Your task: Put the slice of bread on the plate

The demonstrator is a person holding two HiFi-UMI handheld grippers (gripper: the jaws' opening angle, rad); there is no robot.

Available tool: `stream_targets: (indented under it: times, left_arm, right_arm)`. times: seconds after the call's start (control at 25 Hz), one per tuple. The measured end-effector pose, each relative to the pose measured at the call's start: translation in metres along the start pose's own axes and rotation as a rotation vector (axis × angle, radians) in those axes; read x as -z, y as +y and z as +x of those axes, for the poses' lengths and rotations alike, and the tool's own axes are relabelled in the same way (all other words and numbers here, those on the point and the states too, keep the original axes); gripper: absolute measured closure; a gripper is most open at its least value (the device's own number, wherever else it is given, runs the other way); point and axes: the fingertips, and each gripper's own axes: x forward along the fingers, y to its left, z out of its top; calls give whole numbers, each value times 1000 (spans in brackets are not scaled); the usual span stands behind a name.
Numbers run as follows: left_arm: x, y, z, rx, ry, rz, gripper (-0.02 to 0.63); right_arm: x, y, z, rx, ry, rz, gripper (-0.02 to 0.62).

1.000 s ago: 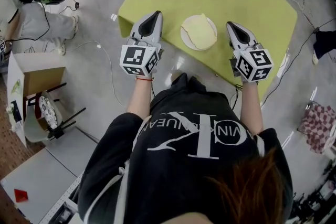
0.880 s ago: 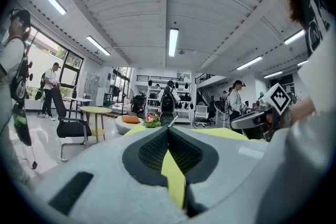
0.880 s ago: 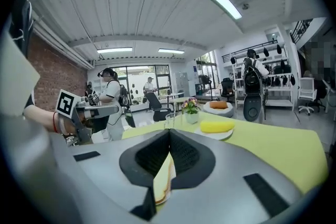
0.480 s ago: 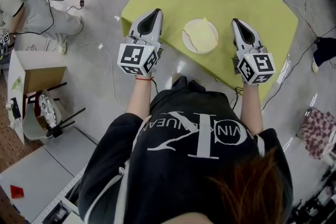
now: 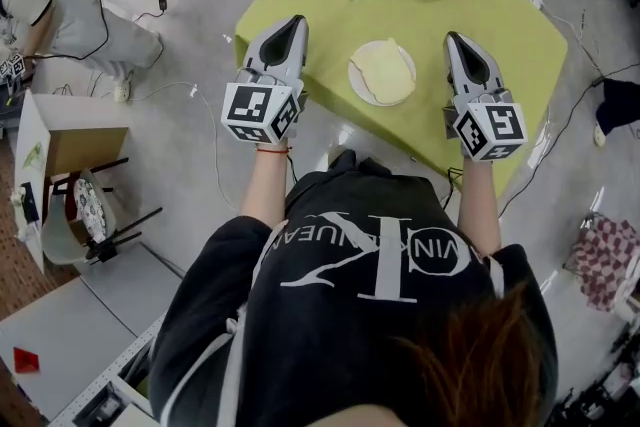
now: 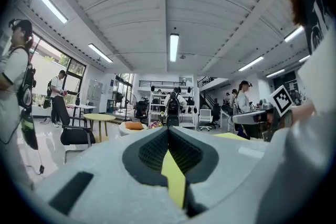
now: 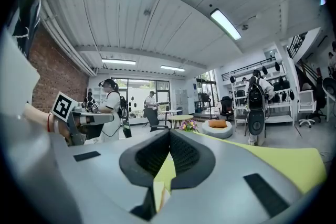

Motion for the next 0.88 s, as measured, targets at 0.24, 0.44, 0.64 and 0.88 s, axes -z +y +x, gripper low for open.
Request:
stream_targets:
  times: [0.24,0.44,0.64,0.88]
  left_arm:
    - [-4,1,-1,-6,-10,10,603]
    - [-5,1,-5,-10,-11,12,603]
    - [-5,0,-6,-10,-7,17,602]
    - [-3,-2,-6,-14,-2,15,603]
  right_arm:
    - [-5,-2,-1,11,-30,0,595]
    - [-9,-1,-3,14,-45,-7,595]
    - [-9,-1,-5,15,-51,-5,595]
    - [-6,-2,-6,13,-48,0,595]
